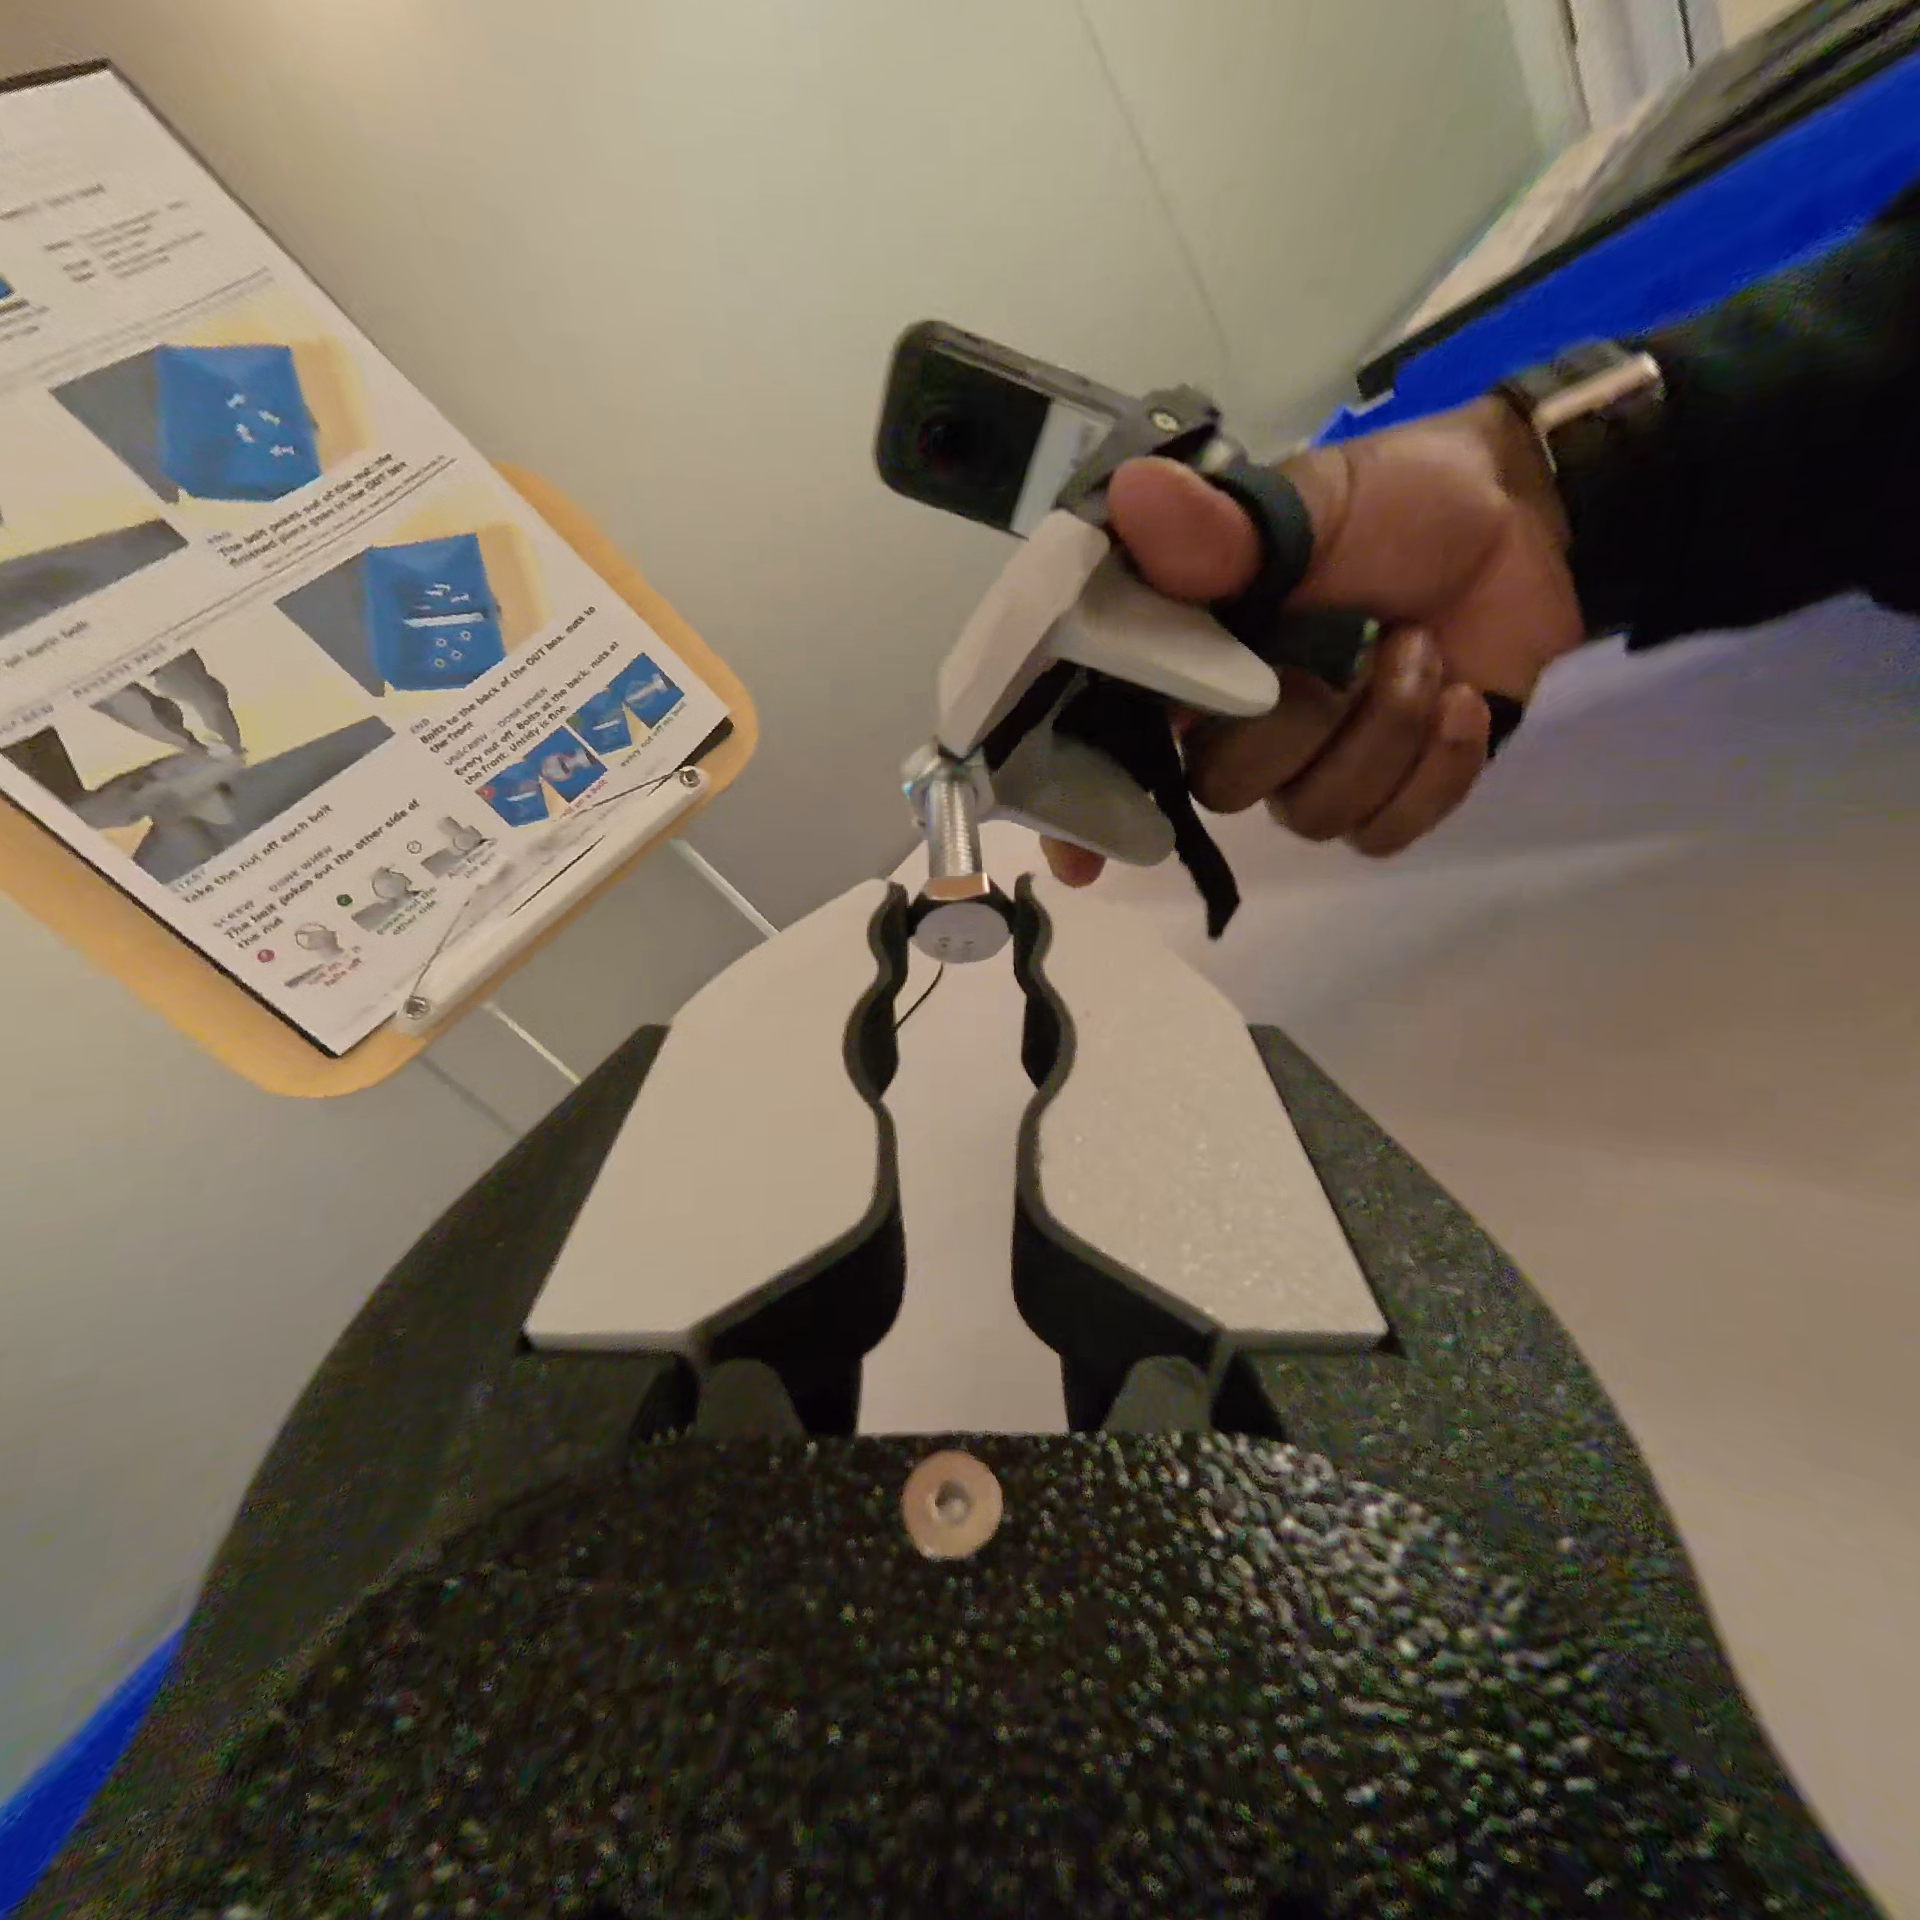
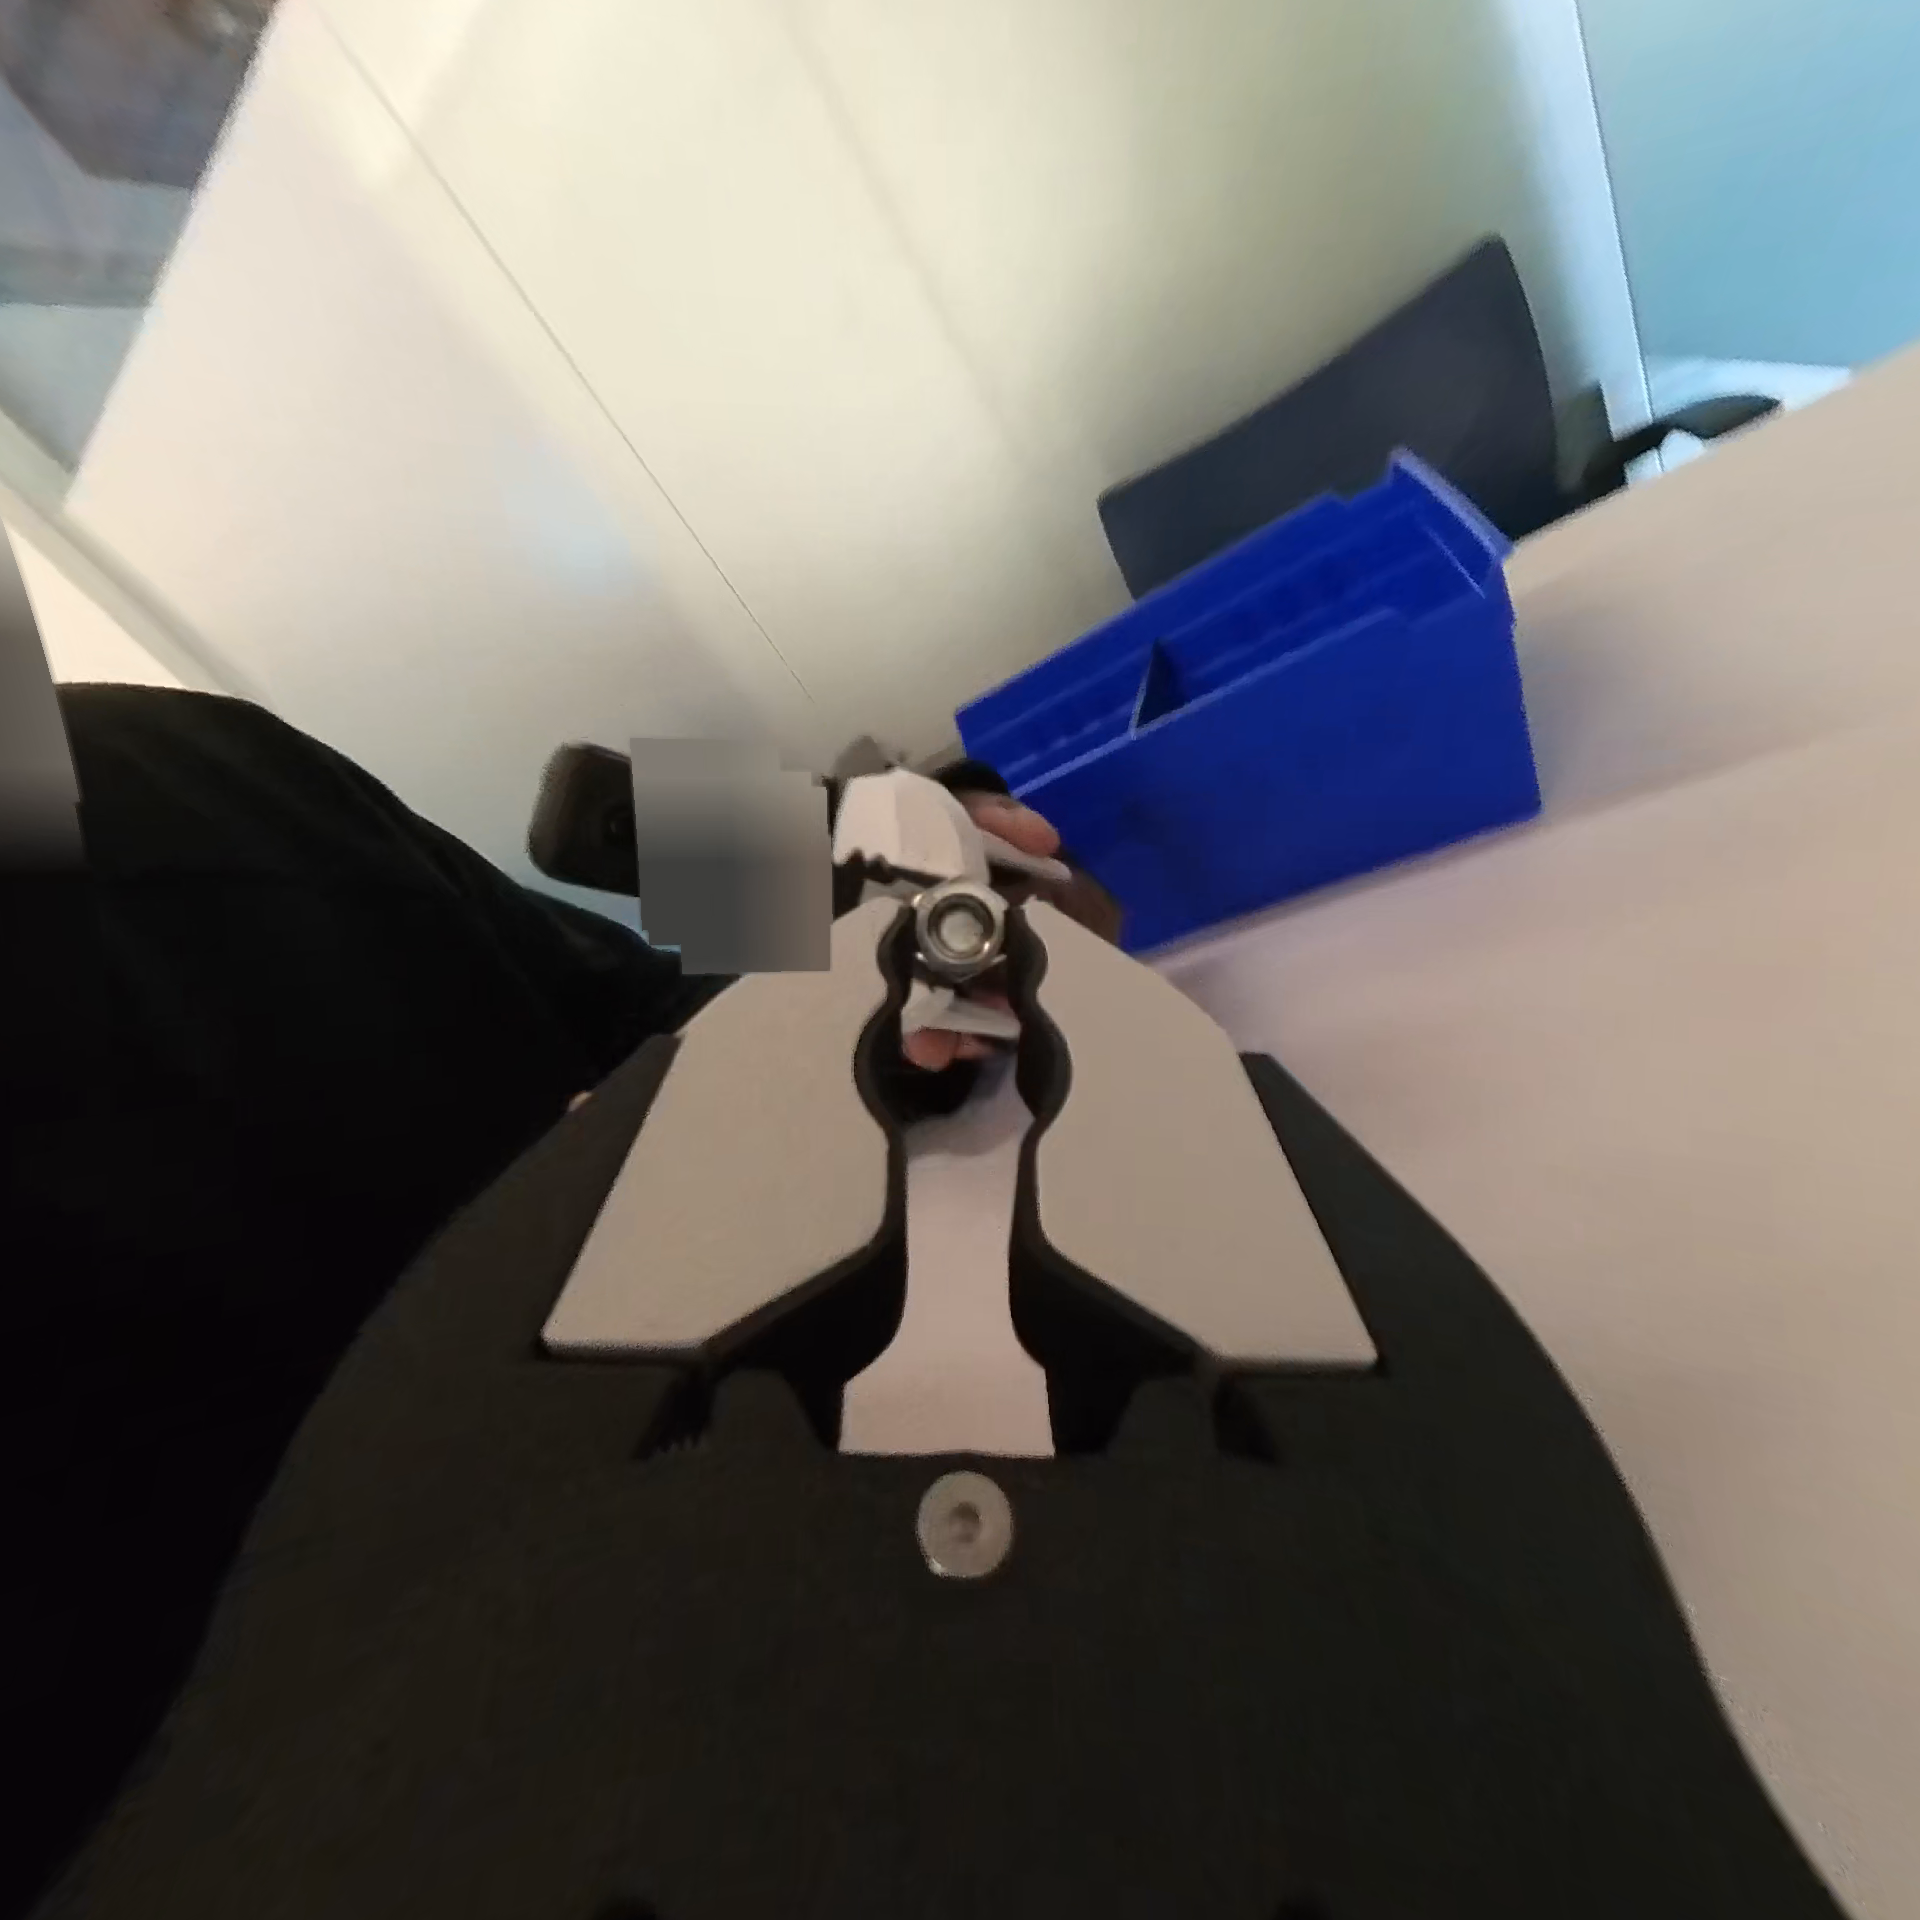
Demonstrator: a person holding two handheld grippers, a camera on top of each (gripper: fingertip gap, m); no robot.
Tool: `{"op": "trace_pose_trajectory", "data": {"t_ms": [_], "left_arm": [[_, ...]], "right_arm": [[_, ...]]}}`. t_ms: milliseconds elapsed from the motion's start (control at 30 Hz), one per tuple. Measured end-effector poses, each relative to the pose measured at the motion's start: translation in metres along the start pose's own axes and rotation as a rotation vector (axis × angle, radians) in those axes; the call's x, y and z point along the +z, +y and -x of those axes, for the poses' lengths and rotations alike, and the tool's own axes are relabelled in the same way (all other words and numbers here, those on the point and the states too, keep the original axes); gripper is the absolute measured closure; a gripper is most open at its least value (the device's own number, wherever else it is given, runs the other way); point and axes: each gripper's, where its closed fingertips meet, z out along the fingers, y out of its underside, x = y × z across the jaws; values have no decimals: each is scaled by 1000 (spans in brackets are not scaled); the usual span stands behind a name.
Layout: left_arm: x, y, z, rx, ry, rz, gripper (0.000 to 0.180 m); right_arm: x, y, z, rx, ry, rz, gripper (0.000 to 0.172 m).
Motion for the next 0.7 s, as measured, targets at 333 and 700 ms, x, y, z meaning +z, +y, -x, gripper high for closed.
{"op": "trace_pose_trajectory", "data": {"t_ms": [333, 700], "left_arm": [[-2, 0, -4, 129, 9, 29, 162], [-5, -13, 2, 166, -87, -32, 162]], "right_arm": [[1, 6, -3, 205, 70, 65, 155], [5, -6, 7, 304, -38, -41, 155]]}}
